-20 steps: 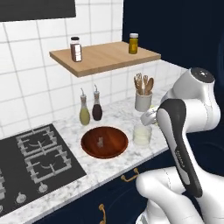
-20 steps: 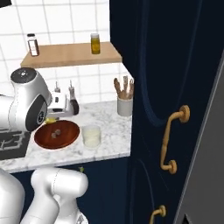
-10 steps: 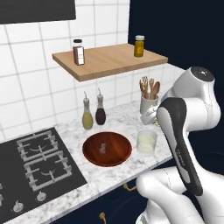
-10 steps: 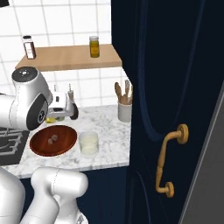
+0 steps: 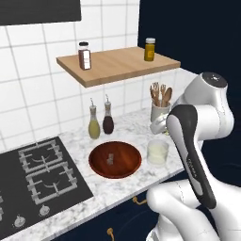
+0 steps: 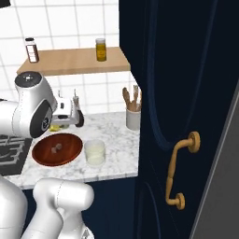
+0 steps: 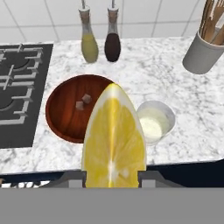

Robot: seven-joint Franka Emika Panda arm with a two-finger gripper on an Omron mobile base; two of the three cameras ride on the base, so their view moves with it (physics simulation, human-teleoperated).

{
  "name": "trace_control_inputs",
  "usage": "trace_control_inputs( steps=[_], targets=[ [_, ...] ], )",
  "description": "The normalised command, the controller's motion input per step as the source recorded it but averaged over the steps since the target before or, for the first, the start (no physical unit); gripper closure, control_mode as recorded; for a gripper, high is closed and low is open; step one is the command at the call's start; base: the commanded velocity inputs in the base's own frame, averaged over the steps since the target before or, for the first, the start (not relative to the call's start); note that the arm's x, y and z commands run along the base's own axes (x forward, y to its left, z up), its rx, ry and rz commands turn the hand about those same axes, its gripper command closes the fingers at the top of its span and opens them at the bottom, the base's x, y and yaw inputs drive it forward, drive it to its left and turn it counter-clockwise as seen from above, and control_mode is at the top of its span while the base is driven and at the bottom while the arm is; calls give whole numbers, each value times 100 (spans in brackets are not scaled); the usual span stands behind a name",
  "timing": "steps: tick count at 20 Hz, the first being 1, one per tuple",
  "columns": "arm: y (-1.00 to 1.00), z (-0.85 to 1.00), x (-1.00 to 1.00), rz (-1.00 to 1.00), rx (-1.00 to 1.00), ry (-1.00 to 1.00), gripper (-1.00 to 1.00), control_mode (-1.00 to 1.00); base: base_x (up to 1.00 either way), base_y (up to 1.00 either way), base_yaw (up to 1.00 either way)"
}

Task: Grab a lemon wedge from the fridge and one ice cube from the ice bowl, and put them in the glass of lemonade.

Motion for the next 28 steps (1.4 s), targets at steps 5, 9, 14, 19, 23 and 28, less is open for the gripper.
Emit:
trace_control_inputs(
  steps=[5, 9, 14, 19, 23, 28],
  targets=[
    [29, -48, 54, -2, -2, 18, 100, -100, 0, 0, 0],
    [3, -86, 95, -3, -11, 15, 100, -100, 0, 0, 0],
    [-50, -54, 77, -9, -2, 7, 100, -100, 0, 0, 0],
    [-60, -24, 36, -2, 7, 6, 100, -100, 0, 0, 0],
    [-2, -30, 14, 0, 0, 6, 100, -100, 0, 0, 0],
    [0, -19, 15, 0, 0, 1, 100, -100, 0, 0, 0]
  ],
)
